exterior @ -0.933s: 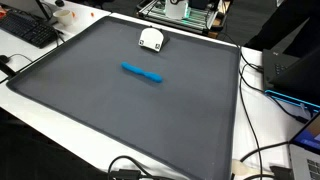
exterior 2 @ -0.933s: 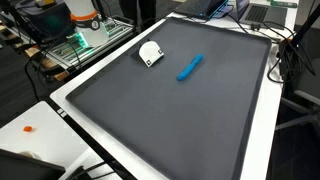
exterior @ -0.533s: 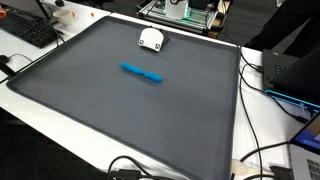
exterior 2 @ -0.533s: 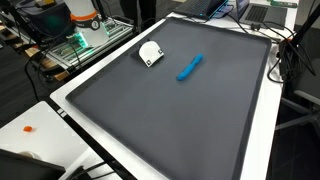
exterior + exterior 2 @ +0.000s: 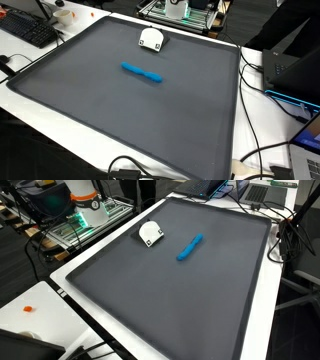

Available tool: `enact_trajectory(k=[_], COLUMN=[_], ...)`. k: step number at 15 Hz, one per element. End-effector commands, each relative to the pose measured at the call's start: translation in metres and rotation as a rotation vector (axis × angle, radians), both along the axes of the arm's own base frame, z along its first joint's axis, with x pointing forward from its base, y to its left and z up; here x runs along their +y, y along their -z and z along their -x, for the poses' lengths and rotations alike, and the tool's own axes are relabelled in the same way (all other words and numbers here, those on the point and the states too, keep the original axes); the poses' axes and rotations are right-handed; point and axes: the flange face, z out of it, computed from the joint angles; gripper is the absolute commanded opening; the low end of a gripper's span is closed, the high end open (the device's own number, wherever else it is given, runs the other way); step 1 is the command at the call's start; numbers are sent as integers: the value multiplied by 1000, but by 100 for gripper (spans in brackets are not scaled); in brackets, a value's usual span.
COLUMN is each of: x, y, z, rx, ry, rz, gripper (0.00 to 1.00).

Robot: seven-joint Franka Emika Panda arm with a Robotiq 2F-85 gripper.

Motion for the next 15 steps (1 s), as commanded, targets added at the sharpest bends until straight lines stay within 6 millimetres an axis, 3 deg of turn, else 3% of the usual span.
enact_trajectory(k=[1, 15], x=[9, -3], y=[31, 122], z=[-17, -61], rx=[60, 201], ry=[183, 836], rz=[-58, -186], gripper=[100, 100])
